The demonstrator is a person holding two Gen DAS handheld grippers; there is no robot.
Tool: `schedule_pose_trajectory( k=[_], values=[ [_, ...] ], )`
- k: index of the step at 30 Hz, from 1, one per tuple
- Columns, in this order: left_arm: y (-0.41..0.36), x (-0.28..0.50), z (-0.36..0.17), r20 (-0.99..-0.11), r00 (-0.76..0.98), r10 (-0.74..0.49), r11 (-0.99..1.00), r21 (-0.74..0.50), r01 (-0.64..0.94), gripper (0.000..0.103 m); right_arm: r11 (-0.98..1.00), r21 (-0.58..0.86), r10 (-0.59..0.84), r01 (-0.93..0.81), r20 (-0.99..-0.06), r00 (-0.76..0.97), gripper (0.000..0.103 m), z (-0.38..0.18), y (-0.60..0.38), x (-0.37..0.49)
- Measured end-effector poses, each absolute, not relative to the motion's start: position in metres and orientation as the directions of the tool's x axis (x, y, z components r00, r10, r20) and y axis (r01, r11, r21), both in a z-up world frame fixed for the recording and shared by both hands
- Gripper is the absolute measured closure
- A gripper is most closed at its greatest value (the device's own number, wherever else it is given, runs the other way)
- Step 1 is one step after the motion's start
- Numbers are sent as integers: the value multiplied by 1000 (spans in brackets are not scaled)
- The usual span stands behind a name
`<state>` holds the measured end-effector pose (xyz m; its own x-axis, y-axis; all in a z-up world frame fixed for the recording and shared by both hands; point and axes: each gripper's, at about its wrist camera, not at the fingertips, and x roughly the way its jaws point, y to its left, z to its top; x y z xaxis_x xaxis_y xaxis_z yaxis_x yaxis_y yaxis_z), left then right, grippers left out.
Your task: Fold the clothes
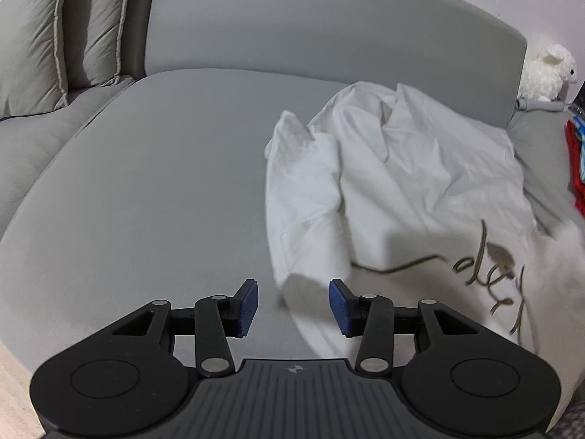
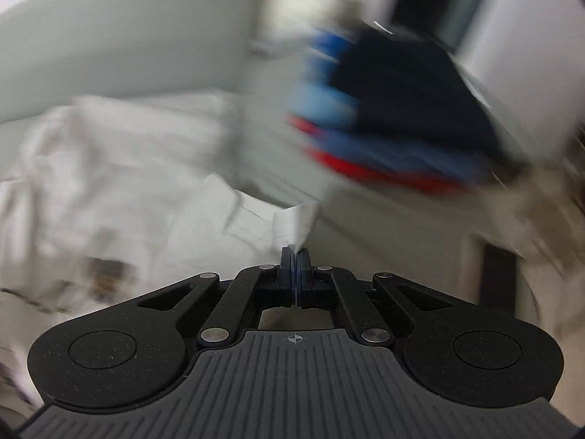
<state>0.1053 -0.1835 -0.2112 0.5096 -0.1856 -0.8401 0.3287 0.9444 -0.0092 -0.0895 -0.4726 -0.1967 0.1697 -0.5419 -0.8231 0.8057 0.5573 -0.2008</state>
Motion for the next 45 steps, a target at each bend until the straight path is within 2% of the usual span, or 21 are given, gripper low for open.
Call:
schedule_pose_trajectory(
  k=[3,4,5,8,13,16,19,20,22,24,26,31,33,34,35,36,37,41,43,45],
  values=[
    [-168,105,-212,-849,505,-152,963,-13,268,58,490,-185,-544,852,-829,133,80,-193,-466,-118],
    [-163,105,-211,-850,502,-160,966,-31,255,58,497,-142,-522,856,-837,164,67,-192,-460,-122],
    [-160,106,-211,-851,498,-167,968,-44,249,58,524,-56,-467,850,-854,231,63,-191,-451,-126],
    [-154,111,-214,-862,464,-202,967,-101,234,58,607,188,-228,772,-889,396,63,-198,-424,-123],
    [-140,121,-229,-876,395,-278,960,-244,135,58,575,374,4,728,-891,454,61,-213,-388,-113],
    [-138,125,-237,-885,359,-296,955,-280,97,57,513,422,67,748,-888,455,57,-219,-382,-117],
    [-139,127,-244,-894,318,-316,948,-312,66,49,364,491,110,791,-866,487,54,-226,-380,-131],
    [-140,128,-246,-894,309,-325,944,-324,57,43,300,515,124,803,-855,503,48,-228,-381,-136],
    [-140,129,-249,-886,296,-358,929,-368,21,34,194,554,151,809,-832,534,47,-234,-378,-145],
    [-140,133,-250,-880,284,-381,917,-399,-6,31,109,566,166,817,-821,547,45,-243,-374,-150],
    [-141,137,-252,-874,261,-411,900,-434,-35,22,37,565,166,824,-817,552,41,-250,-372,-153],
    [-146,149,-261,-868,222,-444,878,-471,-83,14,-72,567,145,820,-808,571,41,-270,-370,-158],
    [-151,151,-260,-867,218,-447,878,-472,-78,15,-124,577,132,807,-797,589,41,-277,-369,-162],
    [-155,152,-259,-862,217,-457,874,-481,-66,22,-152,585,122,797,-789,603,41,-280,-369,-165],
    [-157,152,-258,-847,206,-491,857,-511,-59,36,-172,597,109,784,-779,617,41,-282,-368,-168],
    [-159,152,-259,-825,191,-531,834,-549,-55,42,-179,608,94,774,-772,629,40,-284,-367,-169],
    [-162,153,-260,-818,180,-546,826,-562,-50,54,-194,632,58,750,-756,652,40,-283,-365,-173],
    [-168,155,-269,-809,153,-567,814,-579,-49,61,-261,671,5,694,-718,696,40,-290,-366,-179],
    [-154,158,-276,-788,168,-593,774,-615,-151,68,-272,683,-13,677,-707,707,40,-295,-364,-179],
    [-143,159,-282,-772,187,-608,742,-636,-212,69,-272,690,-26,671,-703,711,36,-297,-364,-176]
  ],
)
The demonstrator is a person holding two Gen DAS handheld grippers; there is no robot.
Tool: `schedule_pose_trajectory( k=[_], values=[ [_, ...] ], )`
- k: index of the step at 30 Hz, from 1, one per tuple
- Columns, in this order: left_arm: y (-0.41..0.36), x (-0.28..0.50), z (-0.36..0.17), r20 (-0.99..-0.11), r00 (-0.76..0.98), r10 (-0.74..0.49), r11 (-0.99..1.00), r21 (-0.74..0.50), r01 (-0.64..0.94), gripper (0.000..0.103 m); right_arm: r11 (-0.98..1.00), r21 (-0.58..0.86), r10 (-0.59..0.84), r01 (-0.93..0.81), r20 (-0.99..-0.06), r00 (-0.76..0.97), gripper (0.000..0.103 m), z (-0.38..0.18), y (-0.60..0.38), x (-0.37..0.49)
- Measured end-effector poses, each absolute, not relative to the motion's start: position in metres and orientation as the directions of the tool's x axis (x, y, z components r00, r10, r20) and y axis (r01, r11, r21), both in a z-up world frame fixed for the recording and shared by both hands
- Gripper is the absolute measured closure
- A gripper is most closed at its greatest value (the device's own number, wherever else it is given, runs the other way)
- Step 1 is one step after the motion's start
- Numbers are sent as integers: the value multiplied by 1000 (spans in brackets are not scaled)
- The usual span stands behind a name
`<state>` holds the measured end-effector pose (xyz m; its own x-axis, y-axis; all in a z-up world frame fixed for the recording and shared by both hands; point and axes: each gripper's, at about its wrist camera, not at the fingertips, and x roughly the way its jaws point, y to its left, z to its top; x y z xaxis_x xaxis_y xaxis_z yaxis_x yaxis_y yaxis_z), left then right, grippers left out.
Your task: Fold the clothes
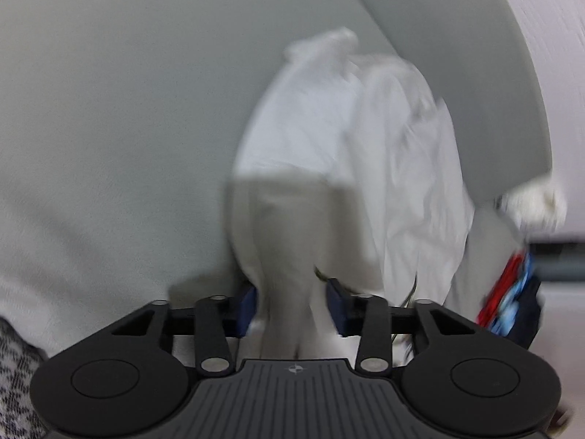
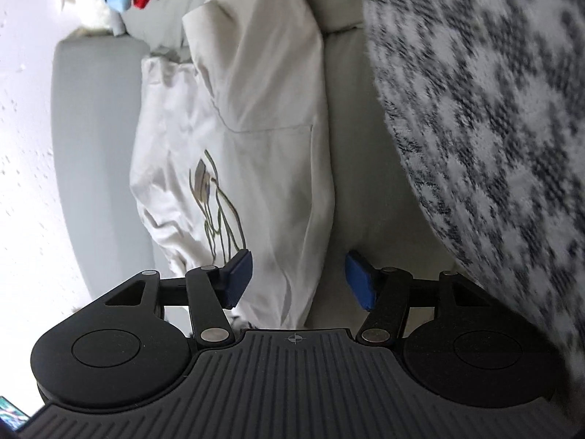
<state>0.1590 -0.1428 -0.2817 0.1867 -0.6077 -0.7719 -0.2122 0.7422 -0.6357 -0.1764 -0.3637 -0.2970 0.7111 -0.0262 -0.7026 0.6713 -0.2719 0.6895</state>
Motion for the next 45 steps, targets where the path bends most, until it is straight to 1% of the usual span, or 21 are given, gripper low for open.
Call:
schedule_pose_trajectory(
  k=[4,7,9,12,14,16,19,20,23,24,25,26,28,32,34,35,36,37,38,41,45],
  values=[
    [-125,158,-289,-734,227,-640,670,-678,-302,73,-290,687,-42,666,-705,708,36,-298,-365,-172],
    [-122,158,-287,-729,230,-645,668,-684,-294,82,-269,692,-55,670,-706,706,37,-294,-366,-174],
    [-121,158,-285,-731,234,-641,671,-682,-292,83,-266,695,-60,668,-703,708,38,-292,-366,-179],
    [-117,157,-280,-743,242,-624,678,-669,-303,88,-248,702,-72,668,-701,710,49,-288,-366,-182],
    [-114,156,-277,-757,243,-607,692,-654,-306,90,-229,719,-80,656,-686,723,68,-286,-366,-183],
    [-113,153,-274,-765,241,-597,710,-644,-287,87,-206,741,-87,638,-664,743,77,-284,-368,-184],
    [-108,147,-280,-775,225,-591,704,-631,-325,74,-200,746,-78,636,-659,748,73,-287,-373,-180],
    [-105,144,-283,-766,230,-601,688,-642,-338,73,-206,749,-76,629,-653,753,70,-290,-373,-179],
    [-106,148,-294,-748,237,-620,667,-661,-344,73,-185,757,-75,627,-647,759,69,-290,-373,-176],
    [-108,150,-296,-743,244,-624,662,-668,-340,75,-184,757,-73,627,-647,759,69,-290,-373,-177],
    [-110,152,-294,-746,249,-618,671,-665,-329,86,-181,757,-66,628,-646,760,72,-289,-375,-176],
    [-112,153,-291,-754,252,-607,684,-657,-316,95,-179,755,-57,631,-648,760,79,-288,-376,-176],
    [-115,150,-271,-779,303,-549,743,-620,-251,100,-162,751,-58,640,-655,754,91,-283,-378,-175],
    [-108,136,-234,-800,356,-482,808,-563,-171,101,-98,744,-66,661,-667,742,91,-272,-381,-171],
    [-100,123,-215,-829,375,-415,856,-495,-147,100,-92,737,-56,670,-676,735,87,-272,-382,-171],
    [-94,119,-212,-834,386,-394,868,-476,-143,89,-91,734,-53,673,-678,733,86,-272,-382,-170],
    [-87,116,-211,-837,394,-379,875,-463,-142,82,-90,732,-50,676,-681,731,86,-272,-382,-170],
    [-81,114,-210,-840,402,-364,882,-450,-142,72,-85,730,-49,678,-683,729,84,-271,-381,-170],
    [-74,115,-217,-842,387,-375,874,-460,-154,69,-76,728,-50,681,-685,727,80,-270,-381,-170],
    [-66,118,-241,-843,321,-431,829,-510,-227,69,-60,724,-40,687,-690,723,70,-268,-379,-168],
    [-73,120,-264,-813,311,-491,785,-569,-248,69,-52,722,-39,690,-691,721,70,-266,-380,-171]
  ],
)
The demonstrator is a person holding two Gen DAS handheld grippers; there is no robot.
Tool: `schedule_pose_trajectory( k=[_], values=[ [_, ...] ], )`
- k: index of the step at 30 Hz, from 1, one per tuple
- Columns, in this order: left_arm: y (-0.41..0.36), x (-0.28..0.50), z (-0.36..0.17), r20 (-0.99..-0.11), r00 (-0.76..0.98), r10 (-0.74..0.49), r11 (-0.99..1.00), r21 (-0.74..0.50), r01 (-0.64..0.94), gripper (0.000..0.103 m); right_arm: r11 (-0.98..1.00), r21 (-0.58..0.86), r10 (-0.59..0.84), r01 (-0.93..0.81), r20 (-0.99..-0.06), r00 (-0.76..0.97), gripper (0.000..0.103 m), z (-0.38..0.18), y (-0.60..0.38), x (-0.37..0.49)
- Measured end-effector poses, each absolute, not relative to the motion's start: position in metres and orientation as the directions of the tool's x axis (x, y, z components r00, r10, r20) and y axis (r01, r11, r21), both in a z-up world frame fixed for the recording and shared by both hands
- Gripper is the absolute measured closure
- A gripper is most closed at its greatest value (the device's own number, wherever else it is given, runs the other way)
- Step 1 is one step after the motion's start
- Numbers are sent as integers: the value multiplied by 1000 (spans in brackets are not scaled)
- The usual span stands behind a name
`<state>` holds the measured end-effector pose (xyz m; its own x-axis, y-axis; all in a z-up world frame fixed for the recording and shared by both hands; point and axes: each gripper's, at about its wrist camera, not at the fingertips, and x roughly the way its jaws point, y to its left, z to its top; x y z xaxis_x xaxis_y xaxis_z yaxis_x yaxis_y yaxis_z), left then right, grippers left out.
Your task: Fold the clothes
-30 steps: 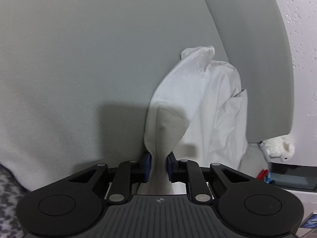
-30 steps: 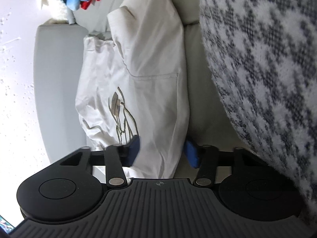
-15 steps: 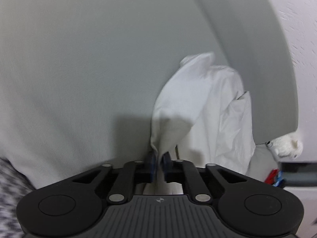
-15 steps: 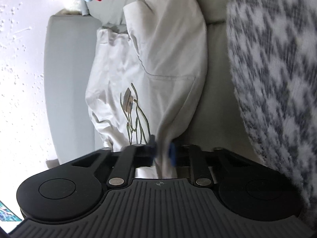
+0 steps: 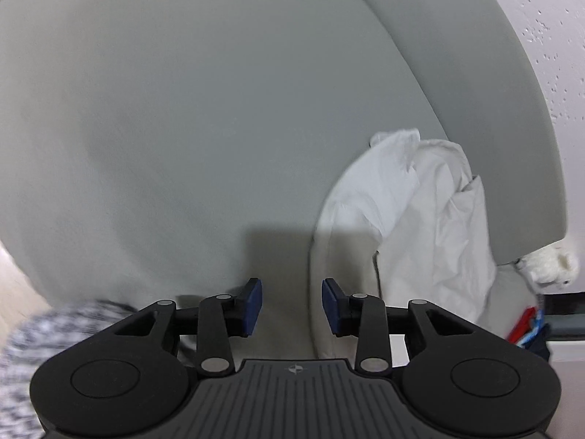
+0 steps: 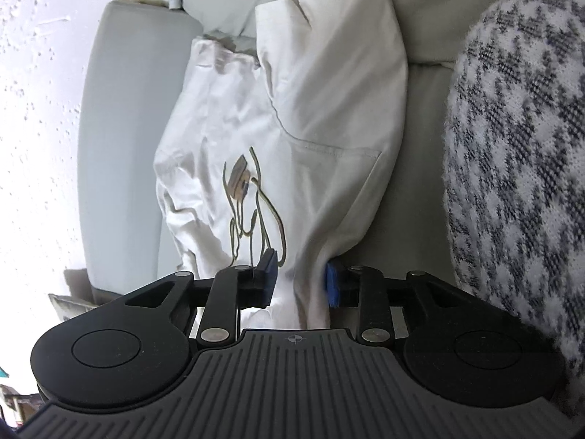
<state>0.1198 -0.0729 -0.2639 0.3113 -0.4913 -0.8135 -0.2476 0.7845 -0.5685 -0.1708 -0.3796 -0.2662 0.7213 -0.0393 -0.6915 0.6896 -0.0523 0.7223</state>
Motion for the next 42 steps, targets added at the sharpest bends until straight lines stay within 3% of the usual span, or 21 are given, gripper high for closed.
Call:
schedule_pose_trajectory(
  k=[3,5,10,11,25,27,28,29,32,35,39,40,42],
  values=[
    [-79,127,-275,-784,310,-538,748,-613,-255,71,-37,716,-40,697,-698,715,70,-265,-380,-172],
    [-81,130,-282,-777,307,-550,734,-625,-266,82,-30,711,-40,703,-703,710,70,-265,-379,-171],
    [-85,136,-297,-747,324,-581,687,-663,-297,96,-10,699,-38,715,-715,698,70,-266,-379,-168],
    [-85,136,-299,-738,329,-589,676,-673,-300,103,-6,697,-37,717,-717,696,70,-266,-379,-167],
    [-62,101,-245,-827,388,-407,827,-514,-229,103,38,689,-44,723,-722,690,69,-262,-377,-167],
    [-59,103,-253,-815,360,-454,796,-553,-246,94,38,693,-41,720,-719,694,62,-261,-377,-168],
    [-58,103,-257,-807,346,-479,779,-572,-257,77,25,702,-37,712,-711,702,54,-261,-377,-170],
    [-59,103,-259,-798,348,-492,769,-586,-255,66,13,710,-33,705,-704,710,51,-261,-377,-172],
    [-68,106,-264,-780,358,-514,760,-607,-233,55,-14,720,-43,694,-694,719,50,-262,-377,-175],
    [-77,114,-272,-768,346,-538,752,-623,-214,54,-64,732,-63,679,-682,729,50,-268,-377,-176],
    [-89,121,-277,-765,346,-542,764,-621,-175,57,-91,730,-93,677,-683,724,63,-275,-378,-171],
    [-92,124,-278,-766,344,-543,765,-621,-173,63,-96,728,-98,679,-686,721,68,-277,-378,-171],
    [-97,126,-281,-767,331,-549,763,-622,-175,86,-93,720,-96,688,-694,713,83,-276,-379,-169]
  ],
)
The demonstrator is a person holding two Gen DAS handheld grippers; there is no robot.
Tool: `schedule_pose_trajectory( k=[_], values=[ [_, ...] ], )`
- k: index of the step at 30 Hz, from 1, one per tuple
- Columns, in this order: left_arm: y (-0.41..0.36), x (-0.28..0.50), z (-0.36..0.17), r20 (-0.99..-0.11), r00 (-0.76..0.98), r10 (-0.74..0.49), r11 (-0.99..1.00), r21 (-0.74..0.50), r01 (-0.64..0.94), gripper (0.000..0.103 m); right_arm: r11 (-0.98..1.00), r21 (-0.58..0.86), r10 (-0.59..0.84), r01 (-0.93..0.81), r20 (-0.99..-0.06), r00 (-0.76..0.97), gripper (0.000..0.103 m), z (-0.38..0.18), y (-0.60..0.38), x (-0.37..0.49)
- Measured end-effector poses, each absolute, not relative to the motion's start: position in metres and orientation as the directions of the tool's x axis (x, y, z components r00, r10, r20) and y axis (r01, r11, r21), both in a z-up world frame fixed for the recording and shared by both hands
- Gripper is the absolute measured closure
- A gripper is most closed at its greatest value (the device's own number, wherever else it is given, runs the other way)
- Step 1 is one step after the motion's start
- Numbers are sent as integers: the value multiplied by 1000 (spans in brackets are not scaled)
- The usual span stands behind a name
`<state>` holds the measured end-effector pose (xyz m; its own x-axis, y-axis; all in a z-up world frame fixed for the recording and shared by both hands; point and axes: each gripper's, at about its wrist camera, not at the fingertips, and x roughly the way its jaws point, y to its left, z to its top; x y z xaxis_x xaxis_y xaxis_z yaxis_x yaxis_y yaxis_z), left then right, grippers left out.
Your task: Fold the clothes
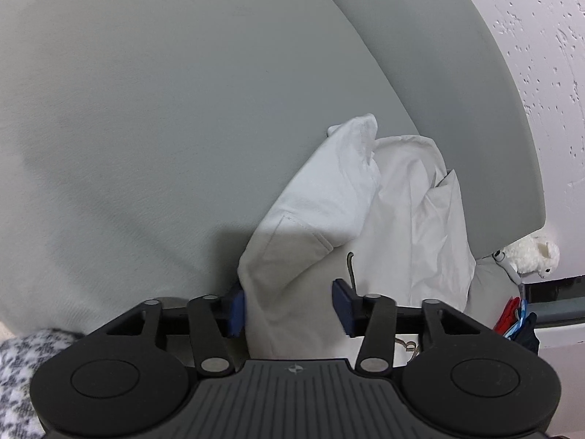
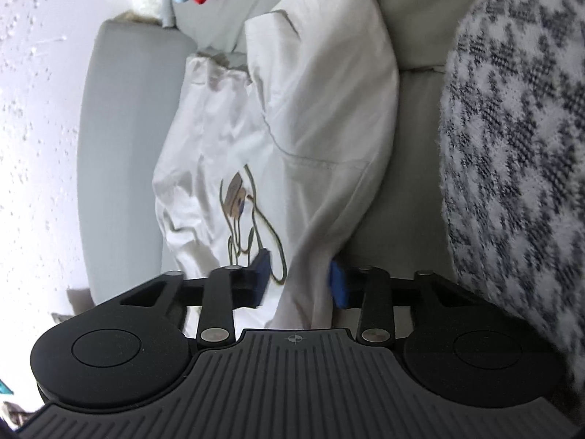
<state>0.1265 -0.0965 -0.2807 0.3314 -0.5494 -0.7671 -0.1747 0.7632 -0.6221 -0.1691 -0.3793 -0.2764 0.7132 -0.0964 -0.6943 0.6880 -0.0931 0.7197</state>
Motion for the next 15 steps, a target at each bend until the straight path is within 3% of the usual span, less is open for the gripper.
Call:
schedule_pose_trajectory(
  k=[1,6,9,15],
  values=[
    [-96,127,-281,-767,323,-555,759,-626,-182,98,-89,716,-97,692,-698,710,94,-274,-380,-169],
    [-82,116,-259,-750,399,-527,725,-642,-250,103,92,701,-159,708,-691,705,99,-235,-385,-163],
    [-82,114,-233,-713,449,-538,702,-674,-230,103,218,713,-209,666,-633,746,100,-200,-390,-157],
    [-81,110,-139,-544,607,-580,605,-786,-126,103,444,711,-270,545,-474,838,100,-106,-390,-137]
  ],
)
